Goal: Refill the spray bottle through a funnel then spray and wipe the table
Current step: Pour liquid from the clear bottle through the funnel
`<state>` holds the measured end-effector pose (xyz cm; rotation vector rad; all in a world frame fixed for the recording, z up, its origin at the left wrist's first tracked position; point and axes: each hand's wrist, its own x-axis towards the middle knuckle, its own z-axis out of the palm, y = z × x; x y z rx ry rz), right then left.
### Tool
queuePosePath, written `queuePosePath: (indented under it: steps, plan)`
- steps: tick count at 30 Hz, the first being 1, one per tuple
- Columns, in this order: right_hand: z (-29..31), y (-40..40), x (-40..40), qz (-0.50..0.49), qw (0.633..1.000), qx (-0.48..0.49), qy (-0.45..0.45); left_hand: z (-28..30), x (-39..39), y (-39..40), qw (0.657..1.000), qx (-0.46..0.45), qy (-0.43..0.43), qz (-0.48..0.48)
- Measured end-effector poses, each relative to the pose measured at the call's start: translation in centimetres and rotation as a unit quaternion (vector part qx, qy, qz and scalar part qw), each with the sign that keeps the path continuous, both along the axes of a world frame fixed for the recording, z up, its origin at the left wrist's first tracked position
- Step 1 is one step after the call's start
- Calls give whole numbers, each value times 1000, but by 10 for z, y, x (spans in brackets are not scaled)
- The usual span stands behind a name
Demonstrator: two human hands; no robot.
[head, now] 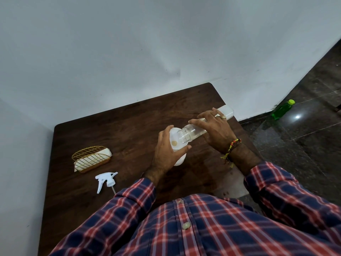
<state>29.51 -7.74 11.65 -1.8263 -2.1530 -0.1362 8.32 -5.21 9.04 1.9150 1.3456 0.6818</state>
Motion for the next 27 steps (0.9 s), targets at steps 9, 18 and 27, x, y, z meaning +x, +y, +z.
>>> queuePosePath:
  steps: [9, 18, 27]
  plan:
    - [-1, 1, 0, 4, 1000, 0, -4, -1, -1, 1, 1000, 2, -2, 0]
    - [3, 0, -1, 11, 1000, 13, 1, -1, -1, 0, 1000, 4, -8, -1]
    - [3, 0, -1, 14, 1000, 19, -5, -2, -1, 1, 1000, 3, -1, -1]
